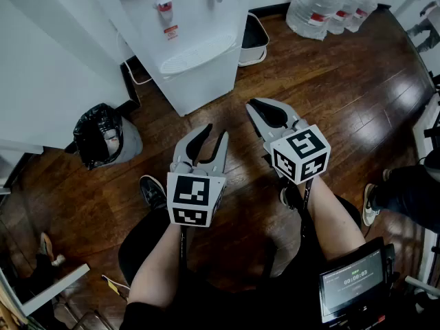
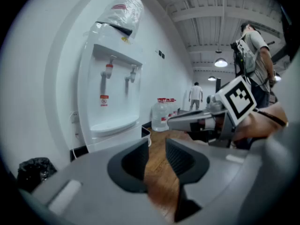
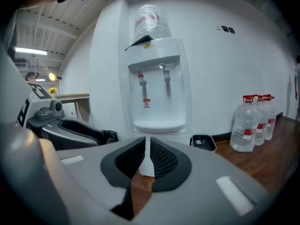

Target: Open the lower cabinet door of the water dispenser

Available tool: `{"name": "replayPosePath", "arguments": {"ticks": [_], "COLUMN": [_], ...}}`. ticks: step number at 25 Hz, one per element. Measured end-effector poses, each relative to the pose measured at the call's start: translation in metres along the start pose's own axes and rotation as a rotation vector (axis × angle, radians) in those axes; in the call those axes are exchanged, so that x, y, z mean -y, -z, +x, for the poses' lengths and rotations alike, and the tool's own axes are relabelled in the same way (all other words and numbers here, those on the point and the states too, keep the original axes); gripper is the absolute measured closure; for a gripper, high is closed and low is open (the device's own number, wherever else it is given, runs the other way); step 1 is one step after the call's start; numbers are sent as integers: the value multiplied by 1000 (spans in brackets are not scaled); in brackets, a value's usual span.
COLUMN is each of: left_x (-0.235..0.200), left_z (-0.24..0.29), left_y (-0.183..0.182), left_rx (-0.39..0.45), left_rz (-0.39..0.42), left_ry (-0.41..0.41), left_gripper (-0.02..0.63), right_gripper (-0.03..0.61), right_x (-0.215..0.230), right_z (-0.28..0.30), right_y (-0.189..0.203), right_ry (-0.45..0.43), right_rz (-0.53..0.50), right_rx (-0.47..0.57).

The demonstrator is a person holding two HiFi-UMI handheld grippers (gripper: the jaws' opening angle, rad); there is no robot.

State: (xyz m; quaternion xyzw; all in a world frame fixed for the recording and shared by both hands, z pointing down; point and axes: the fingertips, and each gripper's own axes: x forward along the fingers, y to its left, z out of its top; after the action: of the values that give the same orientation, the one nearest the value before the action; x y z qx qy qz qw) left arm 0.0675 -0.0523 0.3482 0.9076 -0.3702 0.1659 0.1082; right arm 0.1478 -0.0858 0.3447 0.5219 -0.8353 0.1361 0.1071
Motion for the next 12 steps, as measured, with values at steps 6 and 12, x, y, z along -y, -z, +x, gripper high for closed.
{"name": "replayPosePath", "arguments": {"ticks": [6,12], "left_x": [-17,-32], "left_z": [19,48], "left_y": [4,7], "left_rx": [-61,-106], "left_rz": [9,21], "left_ry": [19,44], "left_gripper": [479,457], "right_gripper": [471,420], "right_x": [32,60], "right_z": [33,73], "right_y": [0,17], "right_ry": [0,2], "right_rz": [1,-46], "right_rx": [-58,-149]}}
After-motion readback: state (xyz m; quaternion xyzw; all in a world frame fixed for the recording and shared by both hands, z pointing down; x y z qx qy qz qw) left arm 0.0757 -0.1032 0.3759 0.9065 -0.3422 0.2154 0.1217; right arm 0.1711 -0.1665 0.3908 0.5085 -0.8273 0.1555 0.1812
